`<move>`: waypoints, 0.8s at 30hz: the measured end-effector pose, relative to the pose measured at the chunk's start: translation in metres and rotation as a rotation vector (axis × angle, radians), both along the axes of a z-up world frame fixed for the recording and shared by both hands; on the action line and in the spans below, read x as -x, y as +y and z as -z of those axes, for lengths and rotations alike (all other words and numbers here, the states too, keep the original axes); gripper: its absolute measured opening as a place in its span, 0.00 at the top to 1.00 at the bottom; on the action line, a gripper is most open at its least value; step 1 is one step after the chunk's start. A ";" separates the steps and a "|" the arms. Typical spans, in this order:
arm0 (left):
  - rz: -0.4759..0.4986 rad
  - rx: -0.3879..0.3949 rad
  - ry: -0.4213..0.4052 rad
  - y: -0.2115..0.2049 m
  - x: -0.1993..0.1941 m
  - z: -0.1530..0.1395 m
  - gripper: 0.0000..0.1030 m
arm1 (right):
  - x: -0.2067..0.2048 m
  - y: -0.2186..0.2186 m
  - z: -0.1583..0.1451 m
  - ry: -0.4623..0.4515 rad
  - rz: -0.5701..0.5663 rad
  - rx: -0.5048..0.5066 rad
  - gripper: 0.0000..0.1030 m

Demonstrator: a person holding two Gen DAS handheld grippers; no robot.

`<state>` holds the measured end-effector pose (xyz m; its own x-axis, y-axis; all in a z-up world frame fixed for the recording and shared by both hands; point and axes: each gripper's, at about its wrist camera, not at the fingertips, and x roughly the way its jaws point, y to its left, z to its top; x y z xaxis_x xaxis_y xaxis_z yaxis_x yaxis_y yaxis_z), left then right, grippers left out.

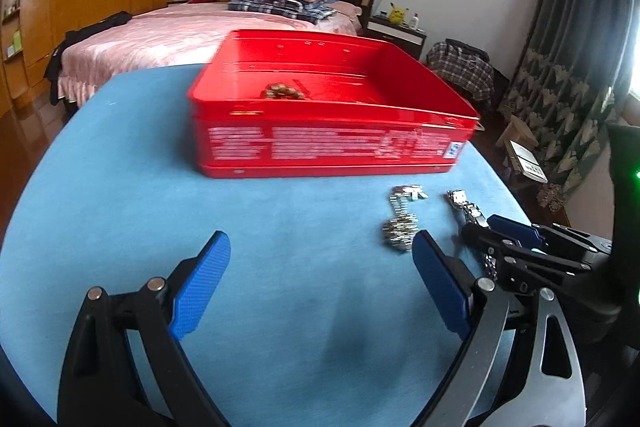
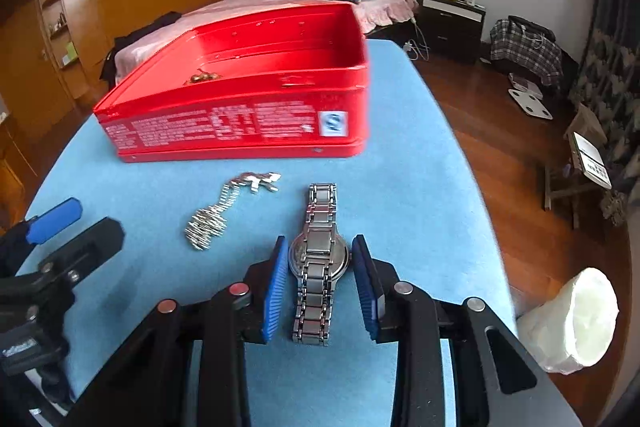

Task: Organize jewelry
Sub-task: 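Grasp the steel wristwatch with the right gripper while the left moves to the chain necklace, then grasp the silver chain necklace with the left gripper while the right carries the watch to the tin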

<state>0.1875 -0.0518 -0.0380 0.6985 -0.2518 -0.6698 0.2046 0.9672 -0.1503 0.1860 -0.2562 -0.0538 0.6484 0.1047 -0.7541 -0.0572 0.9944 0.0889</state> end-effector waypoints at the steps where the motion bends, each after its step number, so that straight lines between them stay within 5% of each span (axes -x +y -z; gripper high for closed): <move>1: 0.015 0.004 0.008 -0.007 -0.002 0.001 0.22 | 0.001 -0.005 -0.001 -0.001 0.009 -0.004 0.69; 12: 0.074 -0.028 0.128 -0.049 -0.026 0.023 0.49 | 0.004 -0.026 0.001 -0.011 0.026 -0.070 0.69; 18: 0.099 -0.045 0.127 -0.059 -0.027 0.024 0.61 | 0.003 -0.034 0.005 -0.021 0.027 -0.089 0.69; 24: 0.121 -0.058 0.132 -0.066 -0.028 0.025 0.83 | 0.004 -0.030 0.006 -0.035 0.025 -0.060 0.68</move>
